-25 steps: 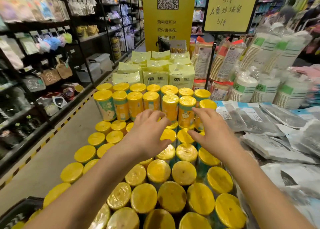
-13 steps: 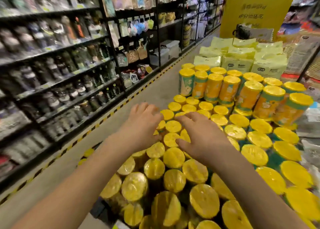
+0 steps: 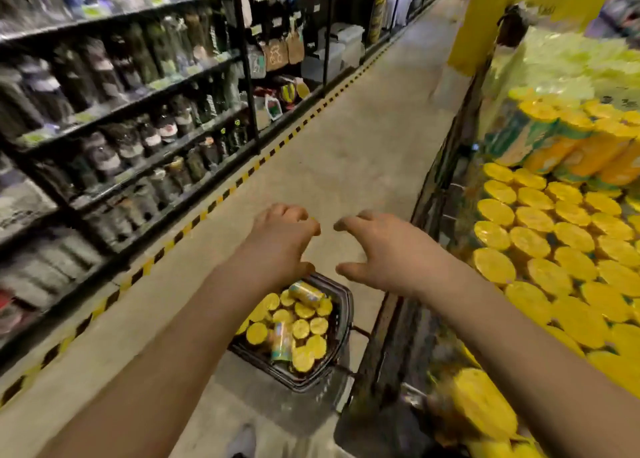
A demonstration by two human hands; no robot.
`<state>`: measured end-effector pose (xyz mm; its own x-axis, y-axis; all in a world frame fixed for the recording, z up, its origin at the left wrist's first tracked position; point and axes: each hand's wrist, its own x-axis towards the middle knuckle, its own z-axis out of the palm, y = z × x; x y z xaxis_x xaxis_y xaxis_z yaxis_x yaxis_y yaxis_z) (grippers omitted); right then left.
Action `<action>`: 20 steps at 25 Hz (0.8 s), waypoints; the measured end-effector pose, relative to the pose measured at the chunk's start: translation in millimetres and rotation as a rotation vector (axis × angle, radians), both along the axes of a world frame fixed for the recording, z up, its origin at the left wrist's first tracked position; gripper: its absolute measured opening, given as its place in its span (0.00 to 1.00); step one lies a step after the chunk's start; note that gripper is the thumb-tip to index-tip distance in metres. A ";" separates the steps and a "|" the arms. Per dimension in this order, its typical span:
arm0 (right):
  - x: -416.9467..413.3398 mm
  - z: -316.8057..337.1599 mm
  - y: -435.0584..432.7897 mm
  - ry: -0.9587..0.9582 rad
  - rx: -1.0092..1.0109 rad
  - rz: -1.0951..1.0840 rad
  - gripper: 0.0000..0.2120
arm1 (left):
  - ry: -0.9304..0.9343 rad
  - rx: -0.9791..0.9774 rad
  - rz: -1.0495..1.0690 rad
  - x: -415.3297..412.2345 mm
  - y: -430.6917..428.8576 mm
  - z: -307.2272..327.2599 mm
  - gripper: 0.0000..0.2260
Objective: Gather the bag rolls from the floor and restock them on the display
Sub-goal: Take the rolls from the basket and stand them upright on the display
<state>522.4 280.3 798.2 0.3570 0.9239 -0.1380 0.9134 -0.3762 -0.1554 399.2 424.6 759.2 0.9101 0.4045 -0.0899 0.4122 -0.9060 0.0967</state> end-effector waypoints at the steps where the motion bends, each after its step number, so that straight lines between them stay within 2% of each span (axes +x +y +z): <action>1: -11.9 -8.3 15.0 0.032 -0.051 -0.036 0.30 | -0.004 -0.033 -0.019 -10.0 18.1 -7.8 0.27; 5: -45.2 -67.3 63.4 0.117 -0.197 -0.163 0.30 | 0.081 -0.110 -0.081 -35.6 83.7 -52.8 0.26; 10: -61.2 -157.2 92.6 0.166 -0.312 -0.201 0.28 | 0.285 -0.210 -0.068 -53.0 107.9 -143.3 0.30; 16: -58.8 -331.5 108.5 0.263 -0.438 -0.287 0.29 | 0.364 -0.330 -0.021 -62.9 128.5 -313.9 0.33; 20: -62.3 -442.5 86.7 0.251 -0.375 -0.381 0.28 | 0.369 -0.310 -0.035 -59.6 134.6 -426.8 0.34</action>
<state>460.1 367.0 355.7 0.5682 0.6090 -0.5535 0.6557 -0.7414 -0.1426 339.6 559.2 332.4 0.8075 0.2770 -0.5207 0.4393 -0.8716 0.2175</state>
